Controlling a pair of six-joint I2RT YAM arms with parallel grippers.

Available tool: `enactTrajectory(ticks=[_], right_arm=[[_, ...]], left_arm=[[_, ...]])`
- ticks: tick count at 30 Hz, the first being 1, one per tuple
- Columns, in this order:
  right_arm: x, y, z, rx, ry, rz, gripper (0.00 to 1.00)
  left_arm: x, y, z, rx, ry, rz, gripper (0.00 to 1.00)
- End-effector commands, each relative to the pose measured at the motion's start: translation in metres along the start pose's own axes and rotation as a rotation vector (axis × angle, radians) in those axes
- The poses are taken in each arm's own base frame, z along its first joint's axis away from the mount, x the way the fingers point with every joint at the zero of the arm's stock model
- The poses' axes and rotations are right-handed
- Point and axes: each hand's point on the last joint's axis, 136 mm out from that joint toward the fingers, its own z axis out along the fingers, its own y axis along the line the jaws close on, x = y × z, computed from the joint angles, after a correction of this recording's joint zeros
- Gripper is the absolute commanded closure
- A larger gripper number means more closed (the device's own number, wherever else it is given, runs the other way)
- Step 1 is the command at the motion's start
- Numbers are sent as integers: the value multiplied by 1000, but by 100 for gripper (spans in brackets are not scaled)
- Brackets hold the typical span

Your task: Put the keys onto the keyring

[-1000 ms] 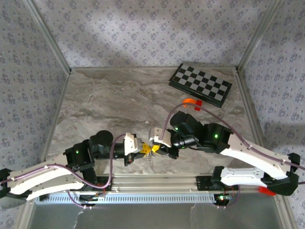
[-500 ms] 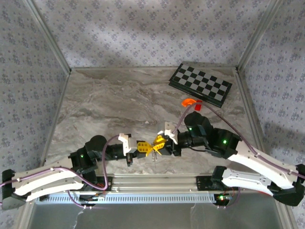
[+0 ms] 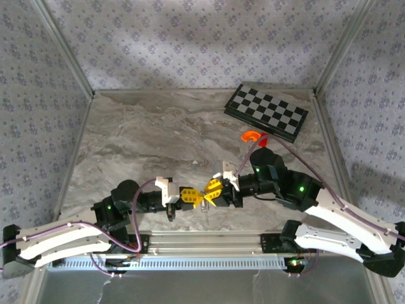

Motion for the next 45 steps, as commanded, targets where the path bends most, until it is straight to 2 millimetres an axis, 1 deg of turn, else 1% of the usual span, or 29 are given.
enactTrajectory(ticks=[1,3,9,13,20,25,30,38,43,45], right_arm=[[-4,7,-7,-30,-27,-32,75],[-4,10,-9,-39,-33,-40,74],[-5,5,-9,-14,-37,-44,75],[1,6,-6,-29,-15,-31,75],[10,11,-3,-60,12,-10,74],[11,11,-4,-55,2,-13,78],[14,12,-2,-65,5,-19,82],[9,6,-4,-15,-37,-57,100],[8,3,-9,24,-40,-68,100],[9,0,-10,42,-33,-70,100]], left_arm=[[-27,-13,-2,65,-75,22,100],[-25,-12,0,62,-67,20,100],[-26,-13,2,69,-62,16,100],[-28,-12,0,62,-75,17,100],[-32,-11,0,56,-92,22,100],[-35,-10,-1,51,-108,30,100],[-34,-9,0,45,-113,27,100],[-31,-8,0,39,-103,22,100],[-23,-4,-5,4,-19,42,100],[-16,0,-9,-23,56,60,94]])
